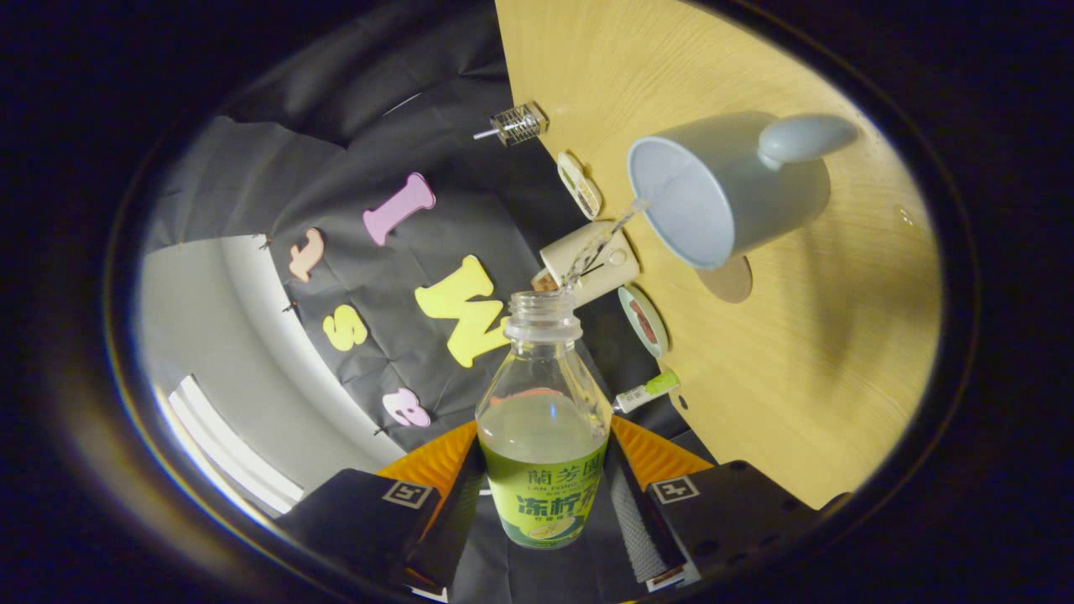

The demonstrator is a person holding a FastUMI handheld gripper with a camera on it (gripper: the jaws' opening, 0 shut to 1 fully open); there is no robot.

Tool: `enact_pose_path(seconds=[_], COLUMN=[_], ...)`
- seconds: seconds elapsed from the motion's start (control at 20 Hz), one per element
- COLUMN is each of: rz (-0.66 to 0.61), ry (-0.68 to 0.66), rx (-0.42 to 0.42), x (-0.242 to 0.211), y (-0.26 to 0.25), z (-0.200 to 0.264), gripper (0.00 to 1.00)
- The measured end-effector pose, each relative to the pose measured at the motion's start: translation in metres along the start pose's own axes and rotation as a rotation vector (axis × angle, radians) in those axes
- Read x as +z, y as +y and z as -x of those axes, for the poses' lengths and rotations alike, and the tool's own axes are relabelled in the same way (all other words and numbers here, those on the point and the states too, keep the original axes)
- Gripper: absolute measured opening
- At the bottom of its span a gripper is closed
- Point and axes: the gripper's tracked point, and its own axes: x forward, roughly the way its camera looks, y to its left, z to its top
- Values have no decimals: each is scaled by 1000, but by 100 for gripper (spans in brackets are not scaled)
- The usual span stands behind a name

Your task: Take the bottle from table, then pour the juice into the cup, finally place the bottle on the coaster

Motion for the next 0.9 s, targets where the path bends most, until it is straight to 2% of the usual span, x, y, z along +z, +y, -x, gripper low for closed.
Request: enact_pose_path(seconds=[0.4, 0.9], rz=[-154, -190], ry=[-17, -32], rx=[7, 52], x=[0, 21], y=[5, 16], z=[5, 4], gripper=[80, 80])
